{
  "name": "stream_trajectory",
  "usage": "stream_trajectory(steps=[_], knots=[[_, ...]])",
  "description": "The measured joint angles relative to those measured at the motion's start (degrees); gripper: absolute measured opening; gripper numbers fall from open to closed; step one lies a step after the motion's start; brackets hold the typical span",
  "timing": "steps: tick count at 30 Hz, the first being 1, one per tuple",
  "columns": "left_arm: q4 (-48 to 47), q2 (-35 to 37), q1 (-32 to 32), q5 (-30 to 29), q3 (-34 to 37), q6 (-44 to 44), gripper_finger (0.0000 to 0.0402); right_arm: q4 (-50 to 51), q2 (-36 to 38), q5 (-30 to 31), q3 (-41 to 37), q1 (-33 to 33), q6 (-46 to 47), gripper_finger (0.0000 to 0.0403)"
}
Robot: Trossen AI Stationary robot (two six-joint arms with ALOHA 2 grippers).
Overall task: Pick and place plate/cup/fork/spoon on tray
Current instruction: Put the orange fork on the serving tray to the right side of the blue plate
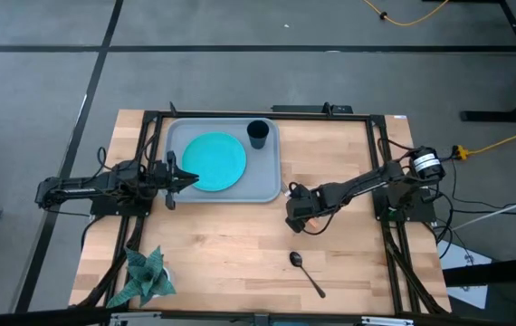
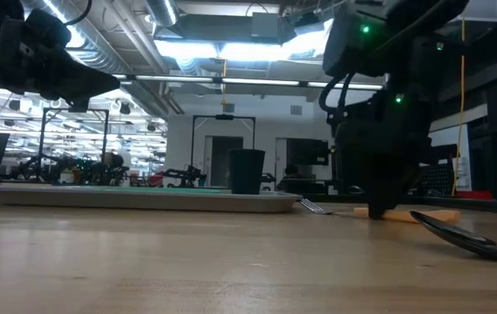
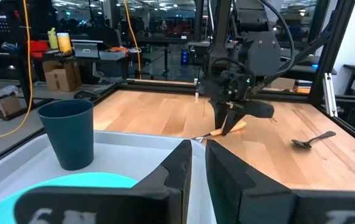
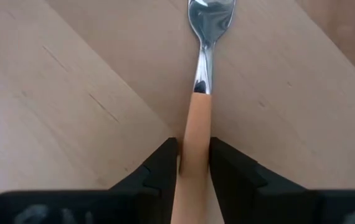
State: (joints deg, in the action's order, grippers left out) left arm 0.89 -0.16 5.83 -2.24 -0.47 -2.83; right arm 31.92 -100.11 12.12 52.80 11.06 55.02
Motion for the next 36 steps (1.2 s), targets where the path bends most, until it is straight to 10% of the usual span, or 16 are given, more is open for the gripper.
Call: stream_trajectory(steps=[21,36], knots=[[0.0,0.0,0.0,0.0,0.0,0.0,0.0041,8.53,0.56,3.49,-0.23,-0.03,7.56,0.0053],[0.0,0.01,0.02,0.0,0.0,0.0,0.0041,1.71,14.62,11.97,-0.36,-5.95,5.59,0.0053]])
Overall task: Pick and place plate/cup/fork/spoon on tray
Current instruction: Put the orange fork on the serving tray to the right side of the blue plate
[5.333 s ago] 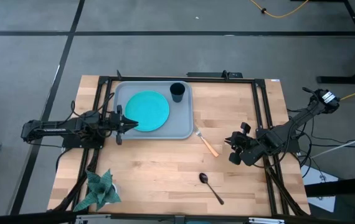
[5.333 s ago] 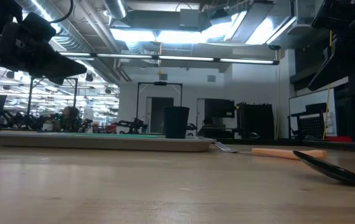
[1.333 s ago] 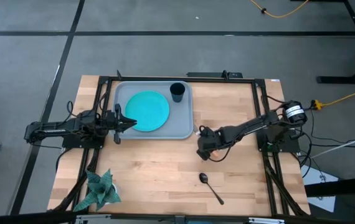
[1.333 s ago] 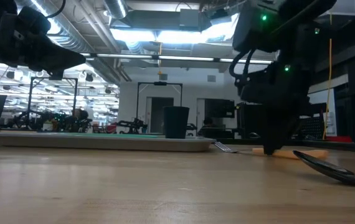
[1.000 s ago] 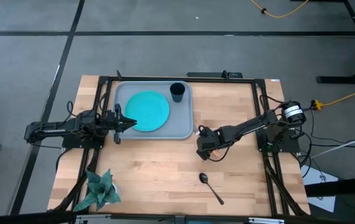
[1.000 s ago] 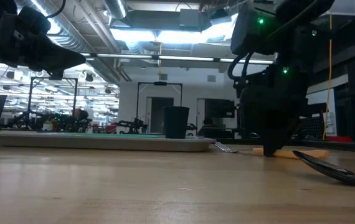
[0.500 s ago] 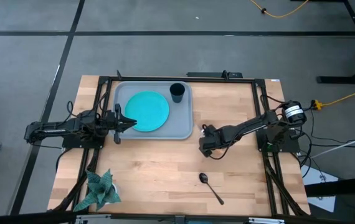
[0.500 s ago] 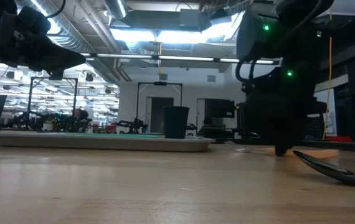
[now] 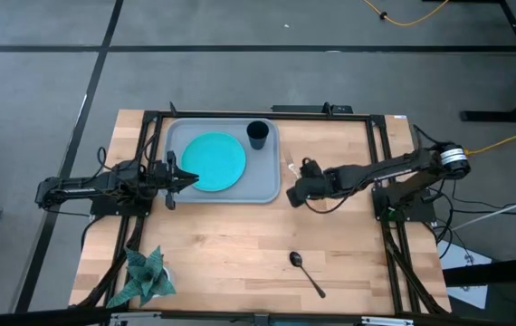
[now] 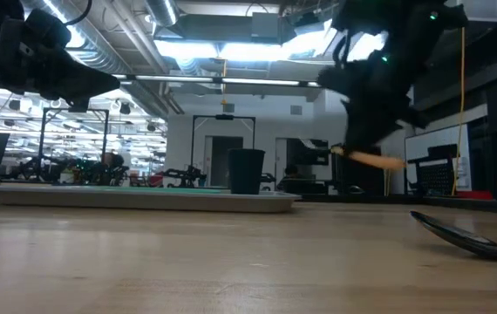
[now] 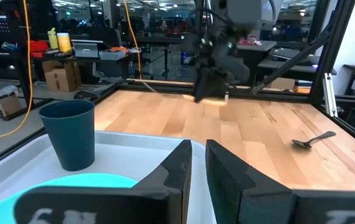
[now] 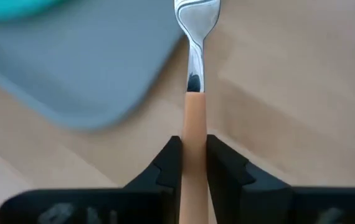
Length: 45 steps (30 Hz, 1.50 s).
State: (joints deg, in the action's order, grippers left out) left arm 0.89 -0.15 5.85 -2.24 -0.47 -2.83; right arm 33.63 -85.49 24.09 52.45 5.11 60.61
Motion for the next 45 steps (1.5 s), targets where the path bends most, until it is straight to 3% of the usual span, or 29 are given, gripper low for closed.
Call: stream_trajectory(steps=[8,24,29,33,45], knots=[[0.0,-0.01,0.0,0.0,0.0,0.0,0.0041,-10.39,-1.04,-1.6,0.07,-4.72,-0.23,0.0053],[0.0,-0.01,0.0,0.0,0.0,0.0,0.0041,-24.81,-10.43,-8.02,0.11,-7.58,12.64,0.0053],[0.0,-0.01,-0.01,0.0,0.0,0.0,0.0041,-30.84,-12.2,-8.76,0.59,-8.36,12.88,0.0053],[0.0,0.01,-0.02,0.0,0.0,0.0,0.0041,-28.54,-13.42,-8.04,4.35,-8.38,12.75,0.0053],[0.0,0.0,0.0,0.0,0.0,0.0,0.0041,-7.26,-24.3,-5.77,21.86,-7.99,17.09,0.0053]])
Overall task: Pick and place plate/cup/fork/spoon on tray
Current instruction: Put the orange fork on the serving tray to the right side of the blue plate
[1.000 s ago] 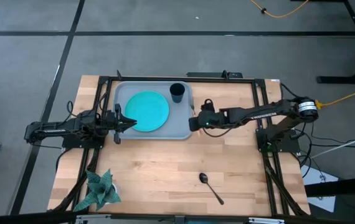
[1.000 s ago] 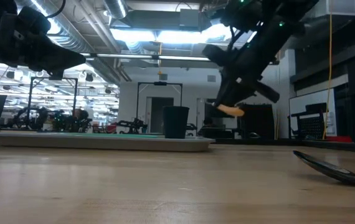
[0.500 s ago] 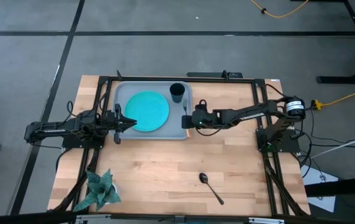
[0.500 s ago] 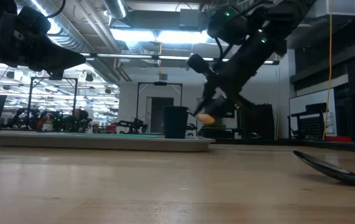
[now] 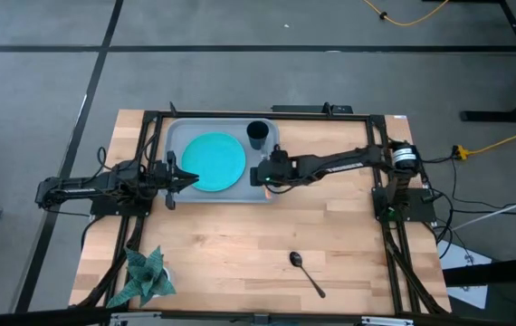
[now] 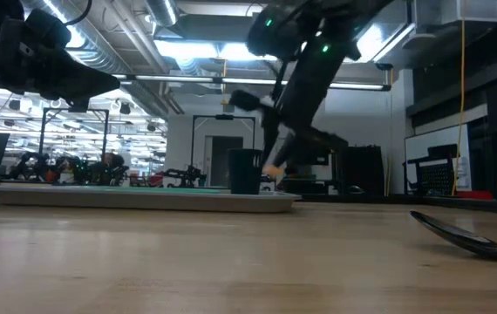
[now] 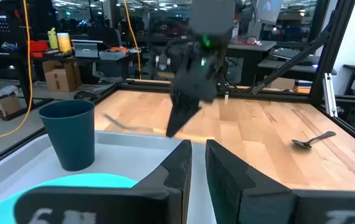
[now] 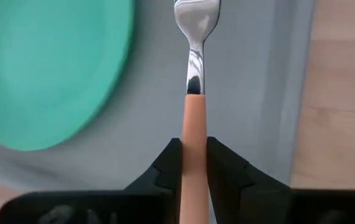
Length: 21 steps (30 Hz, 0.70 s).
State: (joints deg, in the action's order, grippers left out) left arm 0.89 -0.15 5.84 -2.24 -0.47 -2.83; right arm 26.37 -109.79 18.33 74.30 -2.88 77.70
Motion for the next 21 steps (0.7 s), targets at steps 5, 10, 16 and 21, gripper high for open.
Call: stream_trajectory(steps=[5,10,16,21], knots=[[0.0,-0.01,0.0,0.0,0.0,0.0,0.0041,0.99,-2.96,-2.47,1.51,-1.44,0.12,0.0053],[0.0,-0.01,-0.02,0.0,0.01,0.0,0.0041,0.94,-3.26,-3.32,1.51,-2.89,0.06,0.0053],[0.0,0.0,0.0,0.0,0.0,0.0,0.0041,0.66,-4.36,-3.44,1.51,-3.67,0.05,0.0064],[0.0,-0.01,-0.02,0.0,0.0,0.0,0.0041,0.24,-5.41,-3.55,1.44,-4.14,-0.18,0.0067]])
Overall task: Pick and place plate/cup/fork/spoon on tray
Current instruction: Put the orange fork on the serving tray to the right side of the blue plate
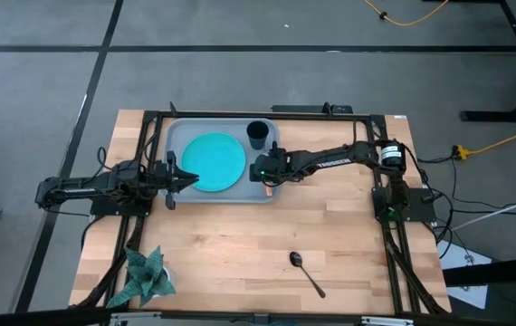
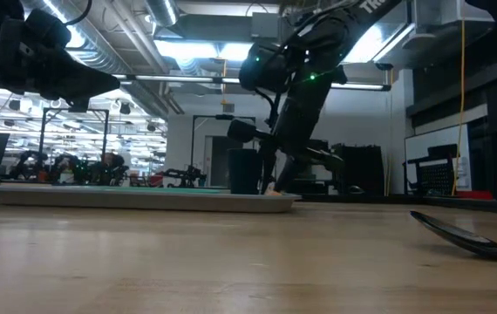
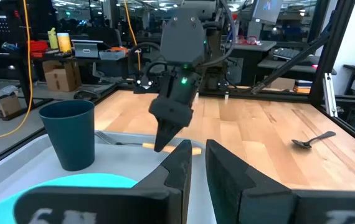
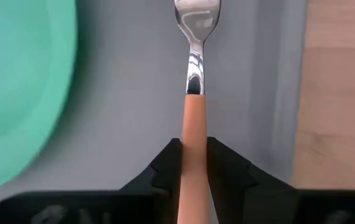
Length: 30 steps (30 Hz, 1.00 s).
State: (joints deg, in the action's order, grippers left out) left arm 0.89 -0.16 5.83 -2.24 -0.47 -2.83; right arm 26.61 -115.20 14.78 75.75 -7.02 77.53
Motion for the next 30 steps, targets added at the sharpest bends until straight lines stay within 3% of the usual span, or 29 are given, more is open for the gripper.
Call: stream_trajectory(steps=[16,23,30], knots=[[0.0,0.0,0.01,0.0,0.0,0.0,0.0041,-0.78,-0.21,0.57,0.0,-0.38,-1.59,0.007],[0.0,0.02,0.0,0.0,0.0,0.0,0.0041,-0.68,-0.21,0.62,0.0,-0.38,-7.27,0.007],[0.0,0.0,0.01,0.0,0.0,-0.01,0.0041,-1.09,-0.21,0.61,0.0,-0.38,-3.55,0.0071]])
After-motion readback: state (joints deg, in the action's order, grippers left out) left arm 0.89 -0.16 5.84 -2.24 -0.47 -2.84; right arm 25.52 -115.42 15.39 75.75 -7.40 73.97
